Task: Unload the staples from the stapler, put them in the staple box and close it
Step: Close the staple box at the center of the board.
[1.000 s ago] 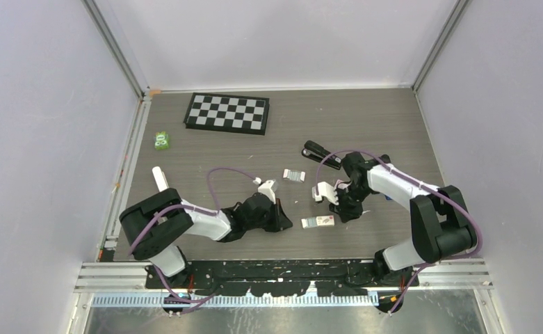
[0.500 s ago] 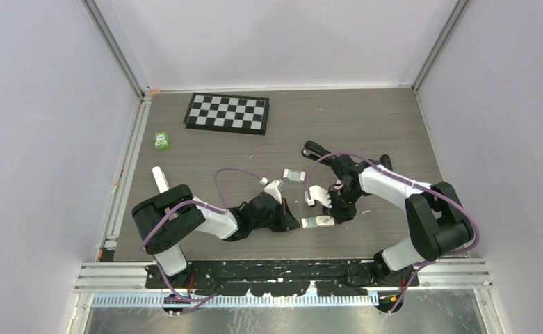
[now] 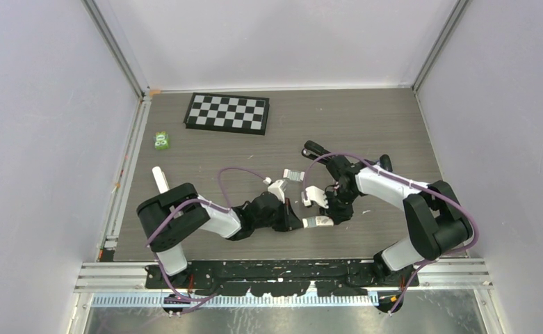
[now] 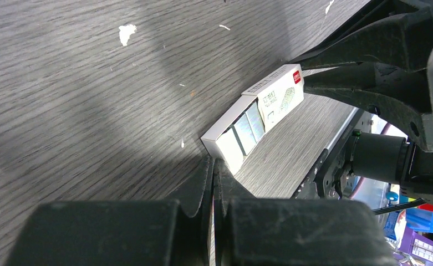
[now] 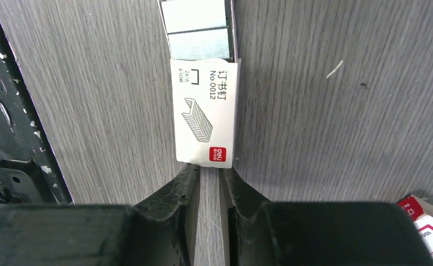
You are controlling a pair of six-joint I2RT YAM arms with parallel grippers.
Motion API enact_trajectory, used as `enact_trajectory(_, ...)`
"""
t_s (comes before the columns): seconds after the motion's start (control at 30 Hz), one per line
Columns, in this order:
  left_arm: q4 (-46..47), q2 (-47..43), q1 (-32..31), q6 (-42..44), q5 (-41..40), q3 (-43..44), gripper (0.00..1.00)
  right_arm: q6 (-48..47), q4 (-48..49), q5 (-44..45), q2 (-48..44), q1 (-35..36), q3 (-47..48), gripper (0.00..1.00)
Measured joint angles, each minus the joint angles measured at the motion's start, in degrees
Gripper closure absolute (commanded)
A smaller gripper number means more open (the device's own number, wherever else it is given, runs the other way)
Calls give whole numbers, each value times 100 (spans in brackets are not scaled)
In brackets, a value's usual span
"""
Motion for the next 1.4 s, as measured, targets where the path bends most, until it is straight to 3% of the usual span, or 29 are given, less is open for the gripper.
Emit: enact_trajectory(1.4,15,184,7,33,118,195,100,1145,505,942,245,20,291,67)
